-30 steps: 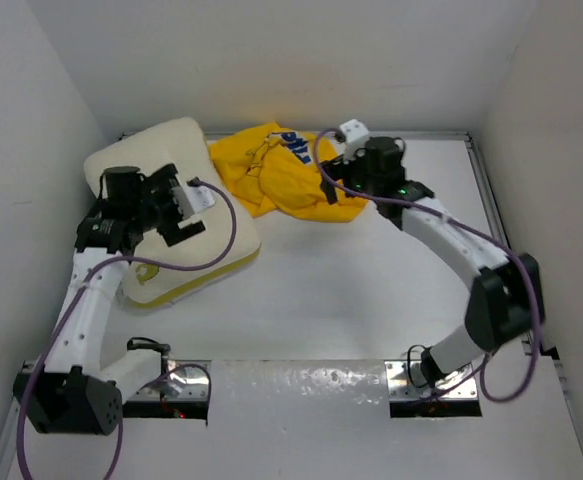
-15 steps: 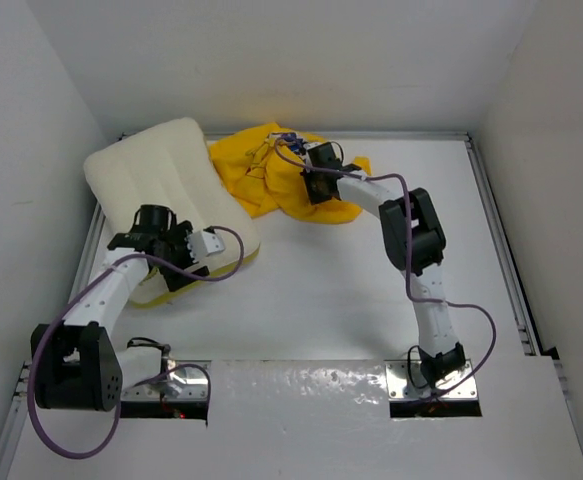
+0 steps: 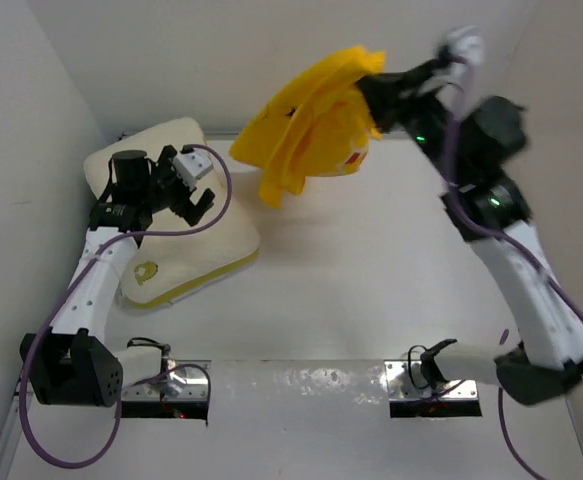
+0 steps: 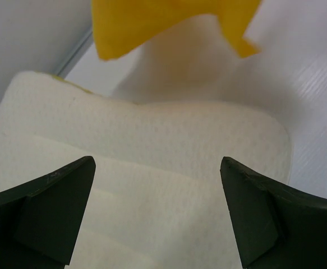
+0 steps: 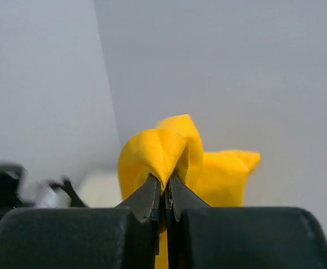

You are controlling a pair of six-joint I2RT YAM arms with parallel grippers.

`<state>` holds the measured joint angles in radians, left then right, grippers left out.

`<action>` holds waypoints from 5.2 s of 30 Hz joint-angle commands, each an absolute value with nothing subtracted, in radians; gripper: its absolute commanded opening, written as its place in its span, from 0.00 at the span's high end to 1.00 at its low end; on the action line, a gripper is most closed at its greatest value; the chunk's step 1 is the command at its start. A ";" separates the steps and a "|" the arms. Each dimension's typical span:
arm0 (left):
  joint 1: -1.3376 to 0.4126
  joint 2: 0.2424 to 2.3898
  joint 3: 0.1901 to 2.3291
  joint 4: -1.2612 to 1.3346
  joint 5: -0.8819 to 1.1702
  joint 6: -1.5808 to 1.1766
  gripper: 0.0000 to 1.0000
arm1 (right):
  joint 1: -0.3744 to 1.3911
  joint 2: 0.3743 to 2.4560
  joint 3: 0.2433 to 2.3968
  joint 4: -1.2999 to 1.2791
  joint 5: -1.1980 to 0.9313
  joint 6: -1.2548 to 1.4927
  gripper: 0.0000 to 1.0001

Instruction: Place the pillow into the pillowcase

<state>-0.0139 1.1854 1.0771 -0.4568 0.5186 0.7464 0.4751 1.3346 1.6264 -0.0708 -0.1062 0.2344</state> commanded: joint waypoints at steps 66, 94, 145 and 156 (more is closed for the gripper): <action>-0.035 1.186 0.753 -0.767 0.201 1.201 0.06 | 0.752 1.661 1.043 -0.184 -0.124 -0.087 0.45; -0.144 1.465 1.359 -0.813 0.752 0.845 0.04 | 0.526 1.658 1.174 -0.280 -0.058 -0.026 0.50; 0.077 1.617 1.624 -1.129 0.652 1.127 0.00 | 0.387 1.854 1.511 -0.204 0.264 0.301 1.00; -0.038 2.092 1.919 -1.071 0.672 1.292 0.00 | 0.388 1.884 1.534 -0.232 0.201 0.282 1.00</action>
